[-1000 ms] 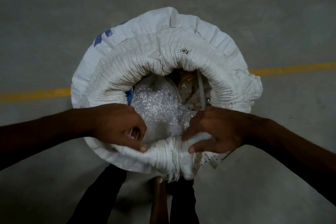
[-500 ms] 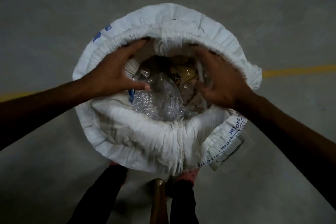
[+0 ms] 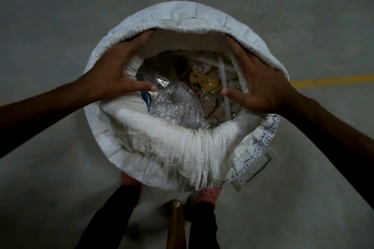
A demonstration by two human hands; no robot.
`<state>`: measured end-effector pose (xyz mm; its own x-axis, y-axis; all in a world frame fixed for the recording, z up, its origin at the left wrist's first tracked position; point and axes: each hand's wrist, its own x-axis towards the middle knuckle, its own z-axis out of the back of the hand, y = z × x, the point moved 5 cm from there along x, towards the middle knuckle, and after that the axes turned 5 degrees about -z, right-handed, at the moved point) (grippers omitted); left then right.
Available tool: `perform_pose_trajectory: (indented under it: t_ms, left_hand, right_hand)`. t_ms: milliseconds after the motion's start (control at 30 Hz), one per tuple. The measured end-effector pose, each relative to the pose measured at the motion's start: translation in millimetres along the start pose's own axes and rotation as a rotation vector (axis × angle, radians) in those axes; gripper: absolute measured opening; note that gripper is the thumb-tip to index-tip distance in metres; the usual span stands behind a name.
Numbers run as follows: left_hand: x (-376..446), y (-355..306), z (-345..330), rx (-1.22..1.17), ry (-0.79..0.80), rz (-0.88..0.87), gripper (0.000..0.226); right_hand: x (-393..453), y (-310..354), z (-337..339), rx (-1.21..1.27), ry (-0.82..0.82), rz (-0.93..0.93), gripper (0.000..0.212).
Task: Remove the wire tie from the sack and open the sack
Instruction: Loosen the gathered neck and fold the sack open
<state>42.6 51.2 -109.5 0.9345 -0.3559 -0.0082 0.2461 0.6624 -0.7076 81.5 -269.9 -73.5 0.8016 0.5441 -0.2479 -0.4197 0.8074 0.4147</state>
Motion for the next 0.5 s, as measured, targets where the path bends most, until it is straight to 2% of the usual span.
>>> perform_pose_trajectory:
  t_ms: [167, 300, 500]
  left_hand:
    - [-0.6, 1.2, -1.2, 0.044, -0.034, 0.007, 0.131]
    - [-3.2, -8.6, -11.8, 0.052, 0.07, 0.043, 0.143]
    - [-12.5, -17.8, -15.0, 0.076, 0.125, 0.113, 0.146]
  right_hand:
    - [1.2, 0.4, 1.0, -0.012, 0.005, 0.004, 0.111]
    - [-1.0, 4.8, -2.2, -0.009, 0.038, 0.008, 0.116]
    - [-1.9, 3.9, -7.2, -0.019, 0.077, 0.007, 0.122]
